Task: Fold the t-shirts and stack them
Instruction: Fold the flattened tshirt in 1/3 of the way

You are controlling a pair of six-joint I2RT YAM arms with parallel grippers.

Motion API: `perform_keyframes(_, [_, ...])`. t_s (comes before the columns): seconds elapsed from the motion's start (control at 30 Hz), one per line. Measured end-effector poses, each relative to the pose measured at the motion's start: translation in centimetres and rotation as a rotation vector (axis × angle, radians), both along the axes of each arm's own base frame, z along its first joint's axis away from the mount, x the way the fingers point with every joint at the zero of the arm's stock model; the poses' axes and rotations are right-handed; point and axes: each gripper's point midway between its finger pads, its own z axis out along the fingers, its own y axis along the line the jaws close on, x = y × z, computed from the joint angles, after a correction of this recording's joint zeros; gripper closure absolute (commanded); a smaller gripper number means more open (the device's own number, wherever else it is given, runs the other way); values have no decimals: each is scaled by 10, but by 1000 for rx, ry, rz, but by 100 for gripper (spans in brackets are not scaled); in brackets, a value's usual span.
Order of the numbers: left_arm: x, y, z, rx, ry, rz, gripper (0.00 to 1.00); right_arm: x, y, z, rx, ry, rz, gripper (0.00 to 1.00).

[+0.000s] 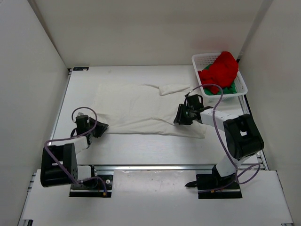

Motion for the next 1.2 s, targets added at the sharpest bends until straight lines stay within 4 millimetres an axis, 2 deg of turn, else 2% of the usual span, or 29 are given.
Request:
perform_keyframes(0.17, [-9,18,3,6,4,60,63,-4,14,2,-3,16,44,64])
perform_keyframes(0.33, [-15,23,11,32,-11,71,62,-17,31,2,7,26,102,63])
perform_keyframes(0.43, [-10,4,20,53,-23,-5,61,-16,35,-1,8,37,107,73])
perform_keyframes(0.5, [-2,-13,33,67,-61,-66,62,-13,35,-1,5,39,102,84])
perform_keyframes(0.6, [6,-33,47,75,-111,-126,61,-4,35,1,-14,35,87,93])
perform_keyframes(0.7, [6,-42,47,74,-118,-156,61,13,39,12,-37,9,79,97])
perform_keyframes(0.77, [5,-44,44,72,-108,-162,62,33,45,23,-48,-21,77,100])
perform_keyframes(0.9, [5,-46,43,73,-106,-165,61,76,64,40,-54,-88,82,100])
perform_keyframes(0.97, [5,-47,43,76,-107,-170,62,91,74,42,-63,-99,91,92])
perform_keyframes(1.07, [3,-56,44,83,-113,-193,61,108,89,41,-82,-107,111,85])
perform_keyframes(1.13, [1,-67,44,88,-117,-221,61,113,97,40,-97,-119,127,78])
perform_keyframes(1.2, [-4,-81,43,98,-120,-263,62,106,101,38,-117,-114,147,74])
